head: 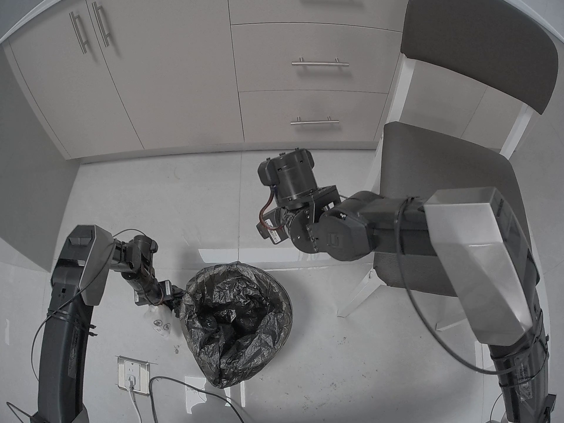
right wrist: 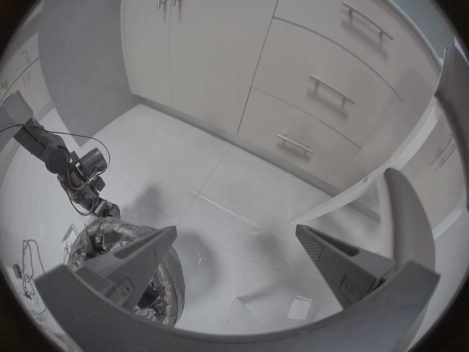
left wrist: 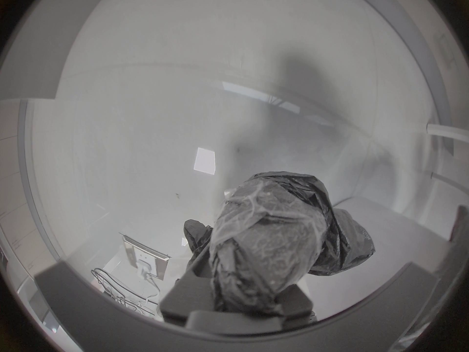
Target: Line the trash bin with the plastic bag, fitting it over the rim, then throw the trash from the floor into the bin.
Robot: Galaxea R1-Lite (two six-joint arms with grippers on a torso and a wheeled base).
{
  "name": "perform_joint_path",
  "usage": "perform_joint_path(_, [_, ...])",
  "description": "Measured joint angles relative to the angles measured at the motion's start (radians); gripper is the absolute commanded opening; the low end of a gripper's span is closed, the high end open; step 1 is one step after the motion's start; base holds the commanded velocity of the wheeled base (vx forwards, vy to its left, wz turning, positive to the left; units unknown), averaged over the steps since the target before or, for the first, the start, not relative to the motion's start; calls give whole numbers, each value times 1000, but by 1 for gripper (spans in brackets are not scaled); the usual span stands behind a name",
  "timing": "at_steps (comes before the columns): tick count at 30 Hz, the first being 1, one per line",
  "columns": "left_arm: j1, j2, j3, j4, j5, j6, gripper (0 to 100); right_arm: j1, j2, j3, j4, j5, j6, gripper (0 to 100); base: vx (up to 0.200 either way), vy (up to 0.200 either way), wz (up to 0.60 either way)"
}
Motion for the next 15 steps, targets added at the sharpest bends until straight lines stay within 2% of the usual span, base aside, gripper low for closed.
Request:
perform_joint_path(6, [20,-137,0,90,1,1,0,14,-109,0,90,-45,-4,100,0,0,0])
perform_joint_path(15, [13,-393,0,313,2,-2,0,58,-317,0,435,-148,-3,100,0,0,0])
